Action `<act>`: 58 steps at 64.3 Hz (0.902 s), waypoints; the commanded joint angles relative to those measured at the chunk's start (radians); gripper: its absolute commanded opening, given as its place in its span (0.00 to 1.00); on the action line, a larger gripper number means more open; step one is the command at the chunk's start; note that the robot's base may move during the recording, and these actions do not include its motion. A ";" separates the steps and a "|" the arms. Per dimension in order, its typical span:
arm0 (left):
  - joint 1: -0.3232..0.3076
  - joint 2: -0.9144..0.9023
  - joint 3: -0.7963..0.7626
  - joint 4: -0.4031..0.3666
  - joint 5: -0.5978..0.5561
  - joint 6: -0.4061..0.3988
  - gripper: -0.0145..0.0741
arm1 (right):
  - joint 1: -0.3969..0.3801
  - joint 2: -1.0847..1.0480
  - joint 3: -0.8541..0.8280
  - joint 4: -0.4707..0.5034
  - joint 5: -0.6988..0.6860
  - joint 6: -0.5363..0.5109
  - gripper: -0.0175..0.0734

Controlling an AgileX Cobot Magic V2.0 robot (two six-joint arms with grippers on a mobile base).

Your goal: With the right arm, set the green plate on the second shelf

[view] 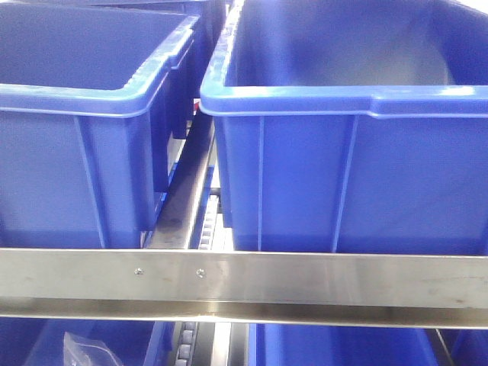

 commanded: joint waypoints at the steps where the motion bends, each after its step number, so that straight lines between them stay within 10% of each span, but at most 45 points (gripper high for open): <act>1: -0.004 -0.016 0.042 -0.004 -0.082 -0.006 0.31 | -0.007 -0.055 -0.035 -0.023 -0.068 -0.043 0.63; 9: -0.004 -0.016 0.042 -0.004 -0.082 -0.006 0.31 | -0.007 -0.142 -0.033 -0.031 -0.005 -0.101 0.53; 17: -0.004 -0.016 0.042 -0.004 -0.082 -0.006 0.31 | -0.007 -0.269 -0.033 -0.045 0.121 -0.212 0.23; 43: -0.004 -0.016 0.042 -0.004 -0.082 -0.006 0.31 | -0.007 -0.753 -0.033 -0.045 0.650 -0.363 0.25; 58: -0.004 -0.016 0.042 -0.004 -0.082 -0.006 0.31 | -0.007 -0.854 -0.033 -0.045 0.669 -0.363 0.25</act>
